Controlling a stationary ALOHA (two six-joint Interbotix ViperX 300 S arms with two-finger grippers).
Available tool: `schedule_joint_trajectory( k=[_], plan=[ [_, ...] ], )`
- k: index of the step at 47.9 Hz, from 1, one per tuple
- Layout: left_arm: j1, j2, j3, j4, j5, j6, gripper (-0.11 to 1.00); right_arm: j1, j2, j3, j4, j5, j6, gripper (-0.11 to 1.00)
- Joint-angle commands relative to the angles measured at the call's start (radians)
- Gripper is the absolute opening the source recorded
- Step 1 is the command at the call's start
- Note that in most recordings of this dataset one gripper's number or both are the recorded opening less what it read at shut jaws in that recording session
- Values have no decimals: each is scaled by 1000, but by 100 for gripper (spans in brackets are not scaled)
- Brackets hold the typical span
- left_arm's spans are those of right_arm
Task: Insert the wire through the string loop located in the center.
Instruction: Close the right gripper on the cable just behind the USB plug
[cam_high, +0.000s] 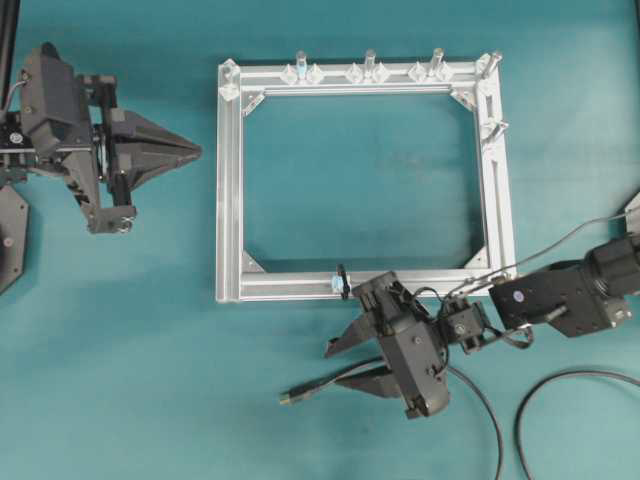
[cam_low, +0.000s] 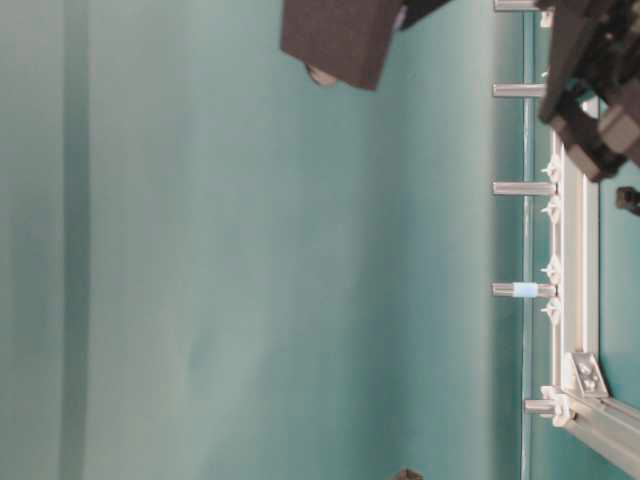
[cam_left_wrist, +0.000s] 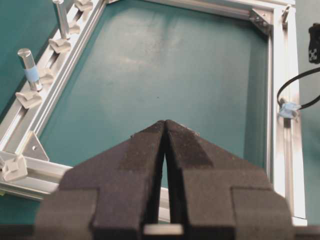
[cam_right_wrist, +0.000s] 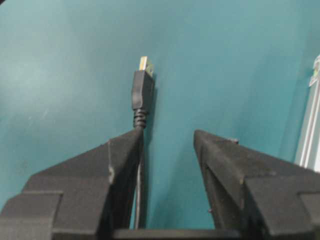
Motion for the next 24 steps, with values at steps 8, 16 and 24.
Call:
schedule_joint_trajectory(
  k=[8, 16, 24],
  plan=[
    [-5, -21, 6, 3, -3, 2, 5, 14, 29, -41, -2, -9, 11, 50],
    [-5, -38, 18, 3, -3, 2, 5, 18, 57, -66, -2, -9, 43, 49],
    [-6, -57, 32, 3, -2, 0, 5, 18, 81, -84, -2, -5, 51, 49]
  ],
)
